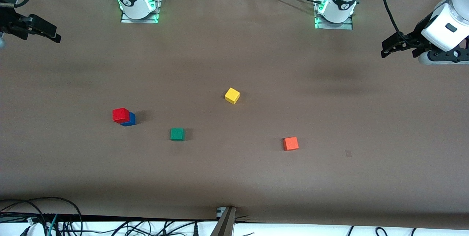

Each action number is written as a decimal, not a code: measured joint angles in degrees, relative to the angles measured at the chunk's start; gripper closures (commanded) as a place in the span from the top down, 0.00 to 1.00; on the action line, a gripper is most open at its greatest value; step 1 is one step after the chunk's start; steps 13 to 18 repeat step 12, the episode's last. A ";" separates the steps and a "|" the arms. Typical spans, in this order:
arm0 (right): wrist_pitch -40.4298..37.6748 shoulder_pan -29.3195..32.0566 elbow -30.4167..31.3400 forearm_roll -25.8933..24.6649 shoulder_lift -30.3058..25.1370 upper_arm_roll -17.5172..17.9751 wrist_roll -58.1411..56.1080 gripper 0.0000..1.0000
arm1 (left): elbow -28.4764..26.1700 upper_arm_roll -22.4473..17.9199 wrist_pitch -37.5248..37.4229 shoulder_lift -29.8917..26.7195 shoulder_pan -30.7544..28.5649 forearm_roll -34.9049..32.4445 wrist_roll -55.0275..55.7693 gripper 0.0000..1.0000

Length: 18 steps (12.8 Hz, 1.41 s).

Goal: Pass red block to right arm, stack on blue

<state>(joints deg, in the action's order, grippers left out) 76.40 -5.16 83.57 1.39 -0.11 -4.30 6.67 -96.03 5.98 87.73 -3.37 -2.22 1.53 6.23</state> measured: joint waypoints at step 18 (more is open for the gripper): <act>-0.05 0.00 0.79 -0.17 1.35 0.14 -0.29 1.00 | 0.30 1.06 0.00 0.00 0.22 0.01 0.06 1.00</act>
